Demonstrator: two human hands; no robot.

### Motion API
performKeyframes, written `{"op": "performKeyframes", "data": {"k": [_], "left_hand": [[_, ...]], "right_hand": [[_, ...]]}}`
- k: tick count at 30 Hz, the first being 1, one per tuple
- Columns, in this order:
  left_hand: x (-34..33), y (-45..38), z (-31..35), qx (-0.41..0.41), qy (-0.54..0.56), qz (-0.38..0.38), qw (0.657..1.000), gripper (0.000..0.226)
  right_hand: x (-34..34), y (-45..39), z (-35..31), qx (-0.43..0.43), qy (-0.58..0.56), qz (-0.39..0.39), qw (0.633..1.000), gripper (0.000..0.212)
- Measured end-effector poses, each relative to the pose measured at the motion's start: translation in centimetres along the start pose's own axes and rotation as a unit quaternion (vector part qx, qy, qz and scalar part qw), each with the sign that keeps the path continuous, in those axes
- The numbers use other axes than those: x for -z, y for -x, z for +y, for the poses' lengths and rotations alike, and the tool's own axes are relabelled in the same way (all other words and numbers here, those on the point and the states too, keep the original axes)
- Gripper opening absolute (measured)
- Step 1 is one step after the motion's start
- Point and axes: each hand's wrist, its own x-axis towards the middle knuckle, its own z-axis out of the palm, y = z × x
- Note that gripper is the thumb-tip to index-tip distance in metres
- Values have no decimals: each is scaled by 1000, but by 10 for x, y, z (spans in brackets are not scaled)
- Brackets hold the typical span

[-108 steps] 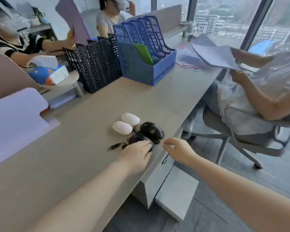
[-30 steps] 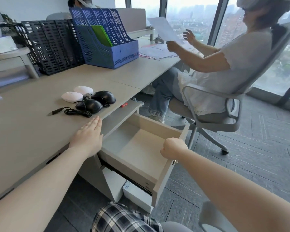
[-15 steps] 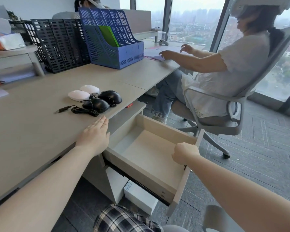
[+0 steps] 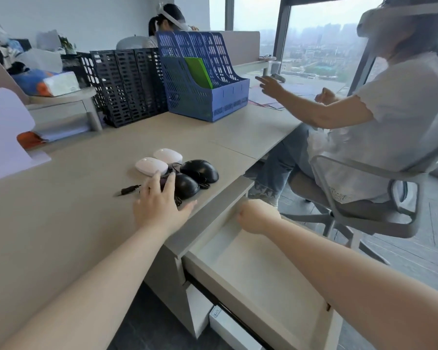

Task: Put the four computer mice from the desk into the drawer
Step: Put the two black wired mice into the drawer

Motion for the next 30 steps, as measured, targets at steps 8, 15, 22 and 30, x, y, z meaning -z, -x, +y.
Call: {"op": "performKeyframes", "data": {"k": [8, 15, 22, 30], "left_hand": [[-16, -35, -1, 42, 42, -69, 996, 107], [-18, -43, 6, 41, 53, -45, 997, 72], [-25, -25, 16, 22, 114, 33, 993, 61], [-33, 20, 76, -19, 126, 18, 992, 76]], "right_hand": [[24, -37, -49, 52, -184, 228, 955, 44], [33, -85, -72, 69, -226, 72, 969, 72], [32, -73, -64, 48, -249, 111, 961, 62], [33, 0, -4, 10, -395, 154, 906, 43]]}}
